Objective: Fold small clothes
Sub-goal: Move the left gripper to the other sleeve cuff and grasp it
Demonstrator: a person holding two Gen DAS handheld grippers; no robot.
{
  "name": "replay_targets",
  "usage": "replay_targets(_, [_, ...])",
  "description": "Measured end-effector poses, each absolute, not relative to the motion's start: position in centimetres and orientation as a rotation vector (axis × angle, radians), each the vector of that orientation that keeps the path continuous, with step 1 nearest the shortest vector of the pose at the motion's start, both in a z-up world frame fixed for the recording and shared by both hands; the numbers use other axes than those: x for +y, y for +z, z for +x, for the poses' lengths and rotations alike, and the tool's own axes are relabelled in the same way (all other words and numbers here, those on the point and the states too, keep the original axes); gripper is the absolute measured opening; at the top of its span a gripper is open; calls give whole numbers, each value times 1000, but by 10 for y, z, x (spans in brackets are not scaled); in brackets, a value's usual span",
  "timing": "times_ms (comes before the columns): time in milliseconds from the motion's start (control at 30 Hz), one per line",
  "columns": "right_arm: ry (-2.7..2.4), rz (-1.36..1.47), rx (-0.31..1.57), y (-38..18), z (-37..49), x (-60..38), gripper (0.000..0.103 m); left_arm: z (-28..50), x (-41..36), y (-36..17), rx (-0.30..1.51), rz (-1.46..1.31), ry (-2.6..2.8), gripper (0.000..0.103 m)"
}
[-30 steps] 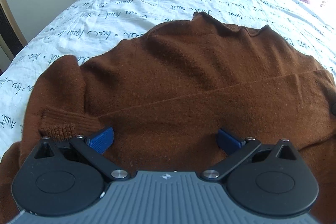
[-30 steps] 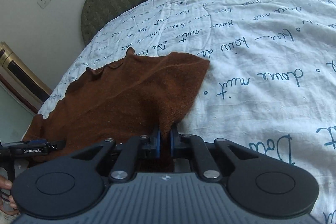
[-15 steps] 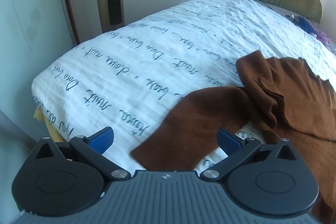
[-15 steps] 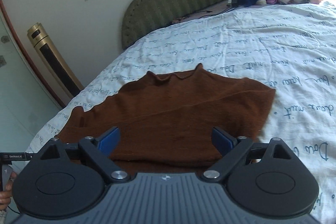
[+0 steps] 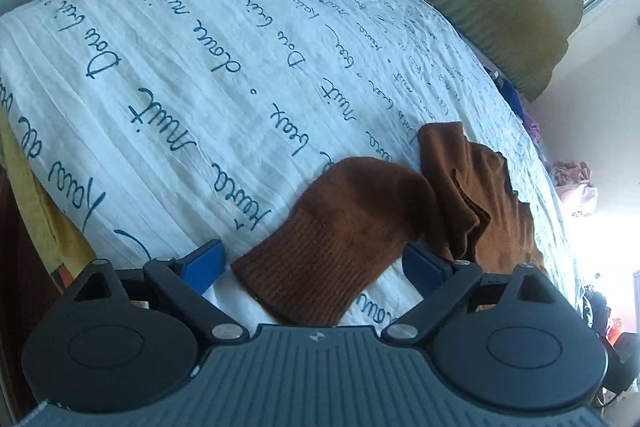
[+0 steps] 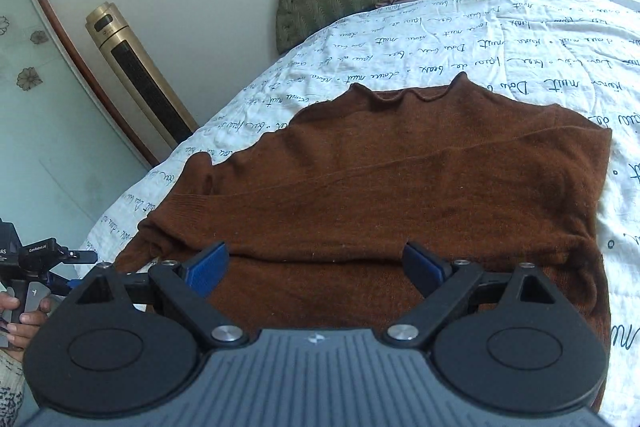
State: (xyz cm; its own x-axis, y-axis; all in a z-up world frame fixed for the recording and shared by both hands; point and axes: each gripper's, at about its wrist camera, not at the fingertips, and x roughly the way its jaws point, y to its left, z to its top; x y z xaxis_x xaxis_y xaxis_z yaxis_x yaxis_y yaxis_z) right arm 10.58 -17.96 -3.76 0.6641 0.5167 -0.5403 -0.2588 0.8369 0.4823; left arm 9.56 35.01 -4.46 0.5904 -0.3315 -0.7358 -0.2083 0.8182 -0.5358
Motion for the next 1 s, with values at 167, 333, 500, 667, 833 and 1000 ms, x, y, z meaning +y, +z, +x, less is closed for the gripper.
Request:
replay_targets(167, [462,395,731,-37,106,-177,94,96,357,-54,971,-715,-108,55])
replay_targets(333, [421,344,818,-38,109,-166,95,95,361,-64,1007,-749,-101,8])
replay_targets(500, [328,273,813,-35,105,-152,97,83,368,-62,905,-767,-53,7])
replay_targets(667, [281,-38,701,-11,84,-125,97,67,381,-47,821,-775,-9,7])
replay_targets(833, [194,-406,477,6,52,-95,98,43,413,-15,731,-780,51,7])
replay_targets(1000, [294,-535,445,14,36,-74,98,9,456,22,644,-781,142,7])
